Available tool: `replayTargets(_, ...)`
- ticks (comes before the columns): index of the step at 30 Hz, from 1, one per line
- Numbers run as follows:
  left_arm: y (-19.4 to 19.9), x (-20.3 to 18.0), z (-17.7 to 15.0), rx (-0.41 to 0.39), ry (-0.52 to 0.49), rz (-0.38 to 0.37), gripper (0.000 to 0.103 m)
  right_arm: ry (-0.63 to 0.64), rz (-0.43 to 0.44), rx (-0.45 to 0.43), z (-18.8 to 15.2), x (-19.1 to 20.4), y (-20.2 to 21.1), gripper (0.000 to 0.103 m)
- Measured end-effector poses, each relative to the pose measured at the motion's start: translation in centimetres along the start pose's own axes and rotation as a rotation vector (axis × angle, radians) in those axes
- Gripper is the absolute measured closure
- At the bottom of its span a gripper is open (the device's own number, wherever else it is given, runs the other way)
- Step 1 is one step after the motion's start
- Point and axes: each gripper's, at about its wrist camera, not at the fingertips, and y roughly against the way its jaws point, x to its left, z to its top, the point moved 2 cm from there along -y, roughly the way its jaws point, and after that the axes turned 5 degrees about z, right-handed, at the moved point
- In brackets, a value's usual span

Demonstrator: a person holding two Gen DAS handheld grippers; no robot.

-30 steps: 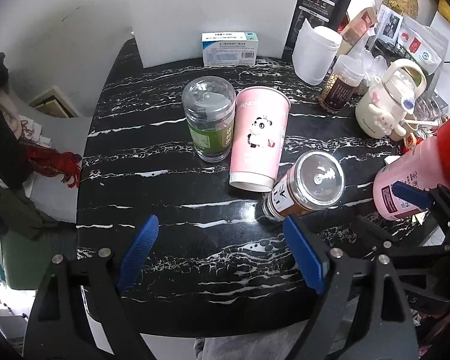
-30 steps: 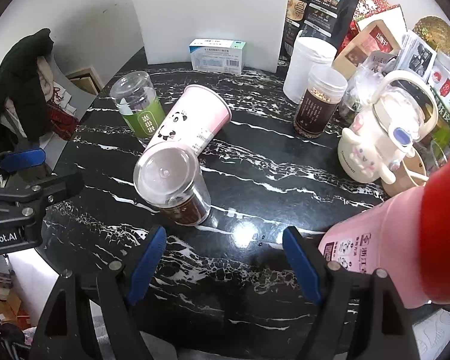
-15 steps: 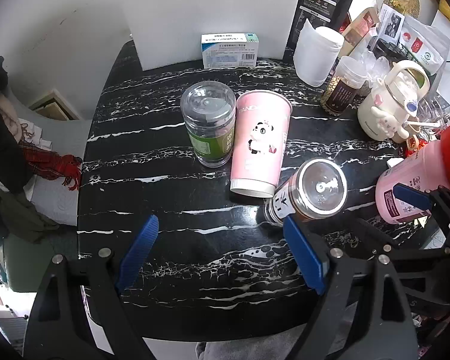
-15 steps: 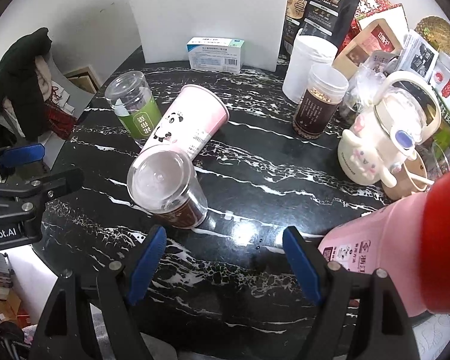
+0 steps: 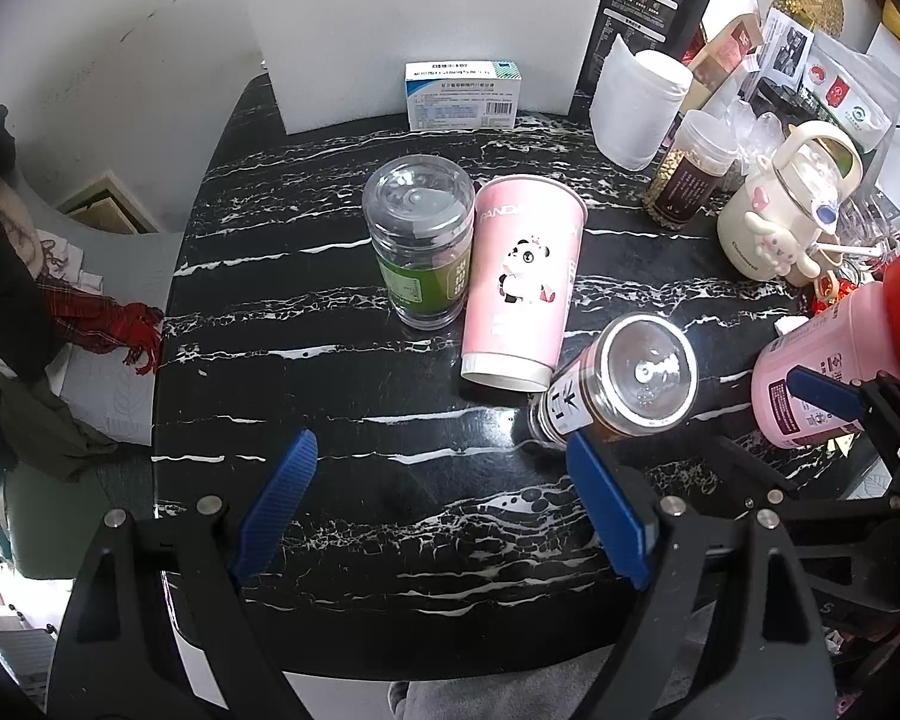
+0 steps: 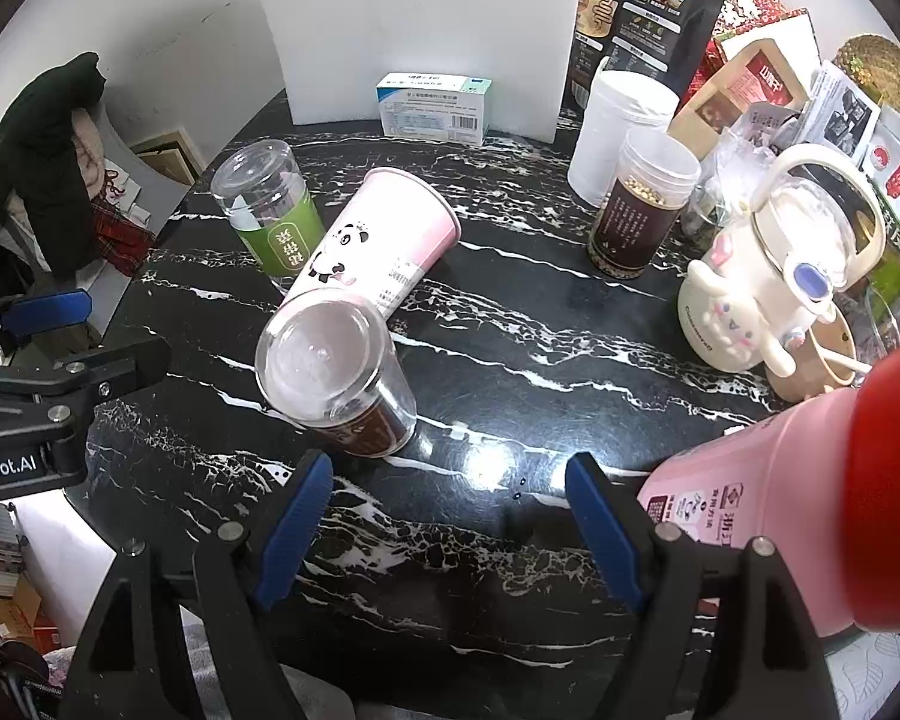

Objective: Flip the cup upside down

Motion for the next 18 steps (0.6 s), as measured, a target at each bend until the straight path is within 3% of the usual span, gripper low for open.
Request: replayTargets(18, -0.57, 0.17, -0.04, 0.02, 0.012, 0.008, 0.018, -0.001, 0.002, 0.026, -0.16, 0.03, -0.82, 0.023)
